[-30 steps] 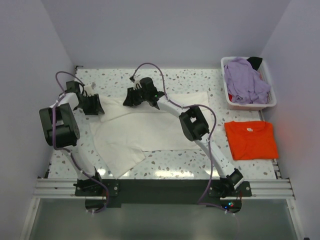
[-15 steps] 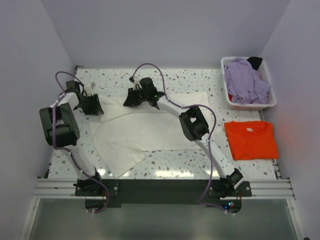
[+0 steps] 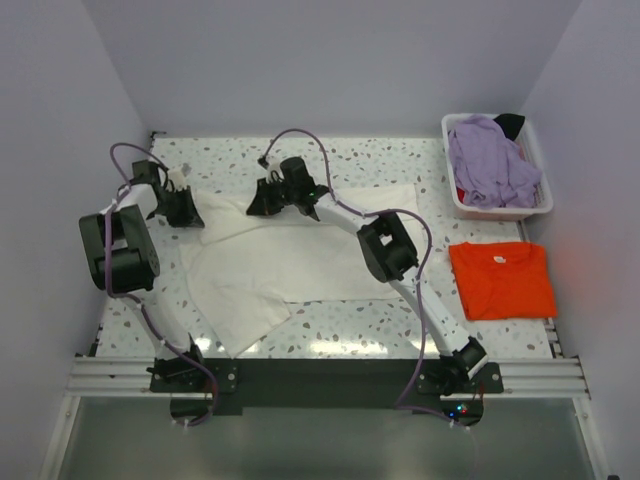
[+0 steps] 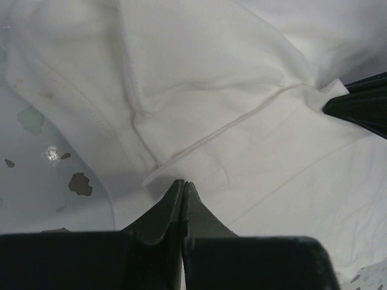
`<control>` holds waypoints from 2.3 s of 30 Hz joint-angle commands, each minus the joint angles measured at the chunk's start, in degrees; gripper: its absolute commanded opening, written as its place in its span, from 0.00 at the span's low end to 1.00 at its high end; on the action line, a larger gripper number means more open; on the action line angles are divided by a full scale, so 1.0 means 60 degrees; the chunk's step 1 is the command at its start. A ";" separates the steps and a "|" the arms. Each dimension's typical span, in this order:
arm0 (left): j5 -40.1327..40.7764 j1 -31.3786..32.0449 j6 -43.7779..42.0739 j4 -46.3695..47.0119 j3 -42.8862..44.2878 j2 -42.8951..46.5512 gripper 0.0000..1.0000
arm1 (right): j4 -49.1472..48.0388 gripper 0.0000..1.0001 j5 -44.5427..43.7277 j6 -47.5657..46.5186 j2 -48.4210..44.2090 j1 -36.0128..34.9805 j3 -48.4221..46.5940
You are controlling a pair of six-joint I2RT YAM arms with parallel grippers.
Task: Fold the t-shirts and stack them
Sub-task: Fold the tshirt
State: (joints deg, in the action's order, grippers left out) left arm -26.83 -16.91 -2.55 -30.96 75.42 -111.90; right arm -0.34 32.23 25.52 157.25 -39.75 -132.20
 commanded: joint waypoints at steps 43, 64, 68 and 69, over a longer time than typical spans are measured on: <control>0.0546 -0.0141 0.0073 0.0135 0.0497 -0.0306 0.28 | -0.0588 0.00 0.0385 -0.0298 -0.0676 -0.0070 0.0515; 0.0034 -0.0127 -0.1054 0.0092 -0.0366 0.1582 0.00 | -0.0735 0.00 0.0678 -0.0356 -0.1174 -0.0070 0.0969; -0.0244 -0.0141 -0.1479 -0.0157 -0.0689 0.2081 0.00 | -0.0705 0.00 0.0795 -0.0327 -0.1203 -0.0070 0.0911; -0.0289 -0.0127 -0.1581 -0.0201 -0.0748 0.2111 0.00 | -0.0676 0.00 0.0810 -0.0356 -0.1232 -0.0070 0.0925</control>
State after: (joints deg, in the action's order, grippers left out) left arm -25.87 -17.28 -8.12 -31.51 72.16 -101.67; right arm -2.46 35.40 24.77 154.85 -39.75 -126.72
